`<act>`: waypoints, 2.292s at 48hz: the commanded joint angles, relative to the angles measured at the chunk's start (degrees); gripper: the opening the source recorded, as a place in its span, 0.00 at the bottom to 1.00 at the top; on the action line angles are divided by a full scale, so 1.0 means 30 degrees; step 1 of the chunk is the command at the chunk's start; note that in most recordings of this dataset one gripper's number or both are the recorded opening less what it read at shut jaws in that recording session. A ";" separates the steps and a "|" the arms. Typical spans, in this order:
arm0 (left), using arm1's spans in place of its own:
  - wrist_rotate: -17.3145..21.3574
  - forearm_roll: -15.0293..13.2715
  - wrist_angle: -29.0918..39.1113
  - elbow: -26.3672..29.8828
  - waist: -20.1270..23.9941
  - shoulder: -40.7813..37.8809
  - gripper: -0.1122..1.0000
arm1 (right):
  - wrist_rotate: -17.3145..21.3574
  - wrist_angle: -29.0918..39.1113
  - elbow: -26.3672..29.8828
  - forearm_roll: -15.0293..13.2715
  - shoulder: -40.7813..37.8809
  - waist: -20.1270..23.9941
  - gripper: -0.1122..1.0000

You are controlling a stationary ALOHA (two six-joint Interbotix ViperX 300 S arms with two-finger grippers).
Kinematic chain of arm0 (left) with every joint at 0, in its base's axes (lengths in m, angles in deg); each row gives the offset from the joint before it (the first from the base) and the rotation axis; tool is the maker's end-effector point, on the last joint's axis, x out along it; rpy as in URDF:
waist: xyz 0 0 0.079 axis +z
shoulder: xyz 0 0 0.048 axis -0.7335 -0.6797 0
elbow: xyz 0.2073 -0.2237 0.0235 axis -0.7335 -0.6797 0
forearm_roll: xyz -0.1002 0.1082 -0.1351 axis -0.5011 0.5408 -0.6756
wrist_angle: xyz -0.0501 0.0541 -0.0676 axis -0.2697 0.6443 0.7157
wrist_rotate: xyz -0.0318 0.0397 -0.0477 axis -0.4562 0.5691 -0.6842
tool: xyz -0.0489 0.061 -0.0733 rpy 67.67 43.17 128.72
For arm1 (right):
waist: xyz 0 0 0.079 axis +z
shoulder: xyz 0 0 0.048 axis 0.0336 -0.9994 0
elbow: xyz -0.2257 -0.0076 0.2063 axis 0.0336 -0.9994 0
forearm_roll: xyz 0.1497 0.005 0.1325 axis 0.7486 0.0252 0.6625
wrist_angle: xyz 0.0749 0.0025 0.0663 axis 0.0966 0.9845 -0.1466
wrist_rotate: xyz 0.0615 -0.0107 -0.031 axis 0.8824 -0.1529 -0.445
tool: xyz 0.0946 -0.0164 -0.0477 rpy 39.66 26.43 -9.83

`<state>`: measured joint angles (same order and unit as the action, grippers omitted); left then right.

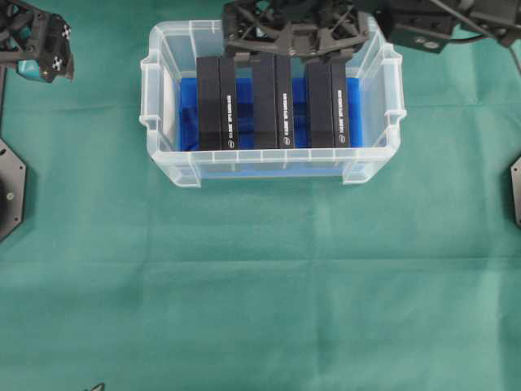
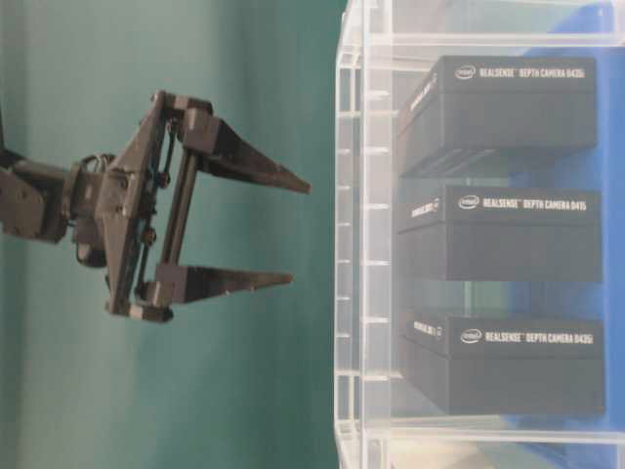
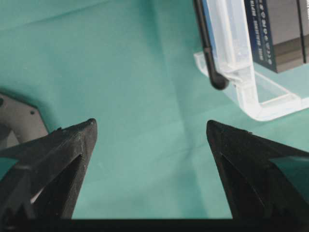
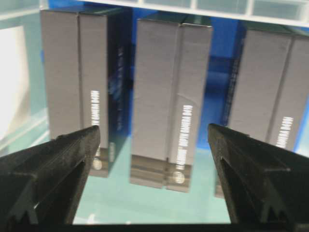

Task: Take out the box from the case.
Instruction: 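Move the open right gripper over the middle black box pair, then lower the right gripper around the middle boxes and close it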

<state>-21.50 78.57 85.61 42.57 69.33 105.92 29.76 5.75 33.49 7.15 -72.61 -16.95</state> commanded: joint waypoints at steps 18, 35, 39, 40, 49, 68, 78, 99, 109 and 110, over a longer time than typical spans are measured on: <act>0.0059 -0.0029 -0.0059 0.0234 0.0088 0.0176 0.97 | 0.0029 0.0059 0.1025 0.0439 -0.0234 0.0146 0.93; -0.0029 -0.0059 -0.0117 0.0322 0.0088 0.0117 0.97 | 0.0000 0.0264 0.1025 0.0674 -0.0234 0.0146 0.93; -0.0029 -0.0059 -0.0264 0.0322 0.0088 0.0088 0.97 | -0.0029 0.0498 0.1025 0.0674 -0.0234 0.0146 0.93; -0.0029 -0.0059 -0.0293 0.0322 0.0088 0.0088 0.97 | -0.0029 0.0527 0.1025 0.0674 -0.0264 0.0146 0.93; -0.0059 -0.0088 -0.0352 0.0322 0.0088 0.0088 0.97 | -0.0059 0.0703 0.1025 0.0732 -0.0234 0.0146 0.93; -0.0059 -0.0088 -0.0352 0.0322 0.0088 0.0088 0.97 | -0.0088 0.0586 0.1025 0.0879 -0.0234 0.0146 0.92; -0.0059 -0.0059 -0.0352 0.0322 0.0088 0.0088 0.97 | -0.0117 0.0586 0.1025 0.0879 -0.0264 0.0146 0.92; -0.0059 -0.0059 -0.0352 0.0322 0.0088 0.0088 0.97 | -0.0732 0.0557 0.0996 0.1172 -0.0879 0.0146 0.93; -0.0059 -0.0059 -0.0352 0.0322 0.0088 0.0117 0.97 | -0.0762 0.0557 0.0820 0.1201 -0.1260 0.0088 0.93; -0.0059 -0.0088 -0.0381 0.0322 0.0088 0.0117 0.97 | -0.0762 0.0557 0.0791 0.1201 -0.1289 0.0088 0.93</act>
<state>-21.68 78.39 84.65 42.57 69.41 105.92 27.56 7.59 35.16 10.58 -77.44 -16.60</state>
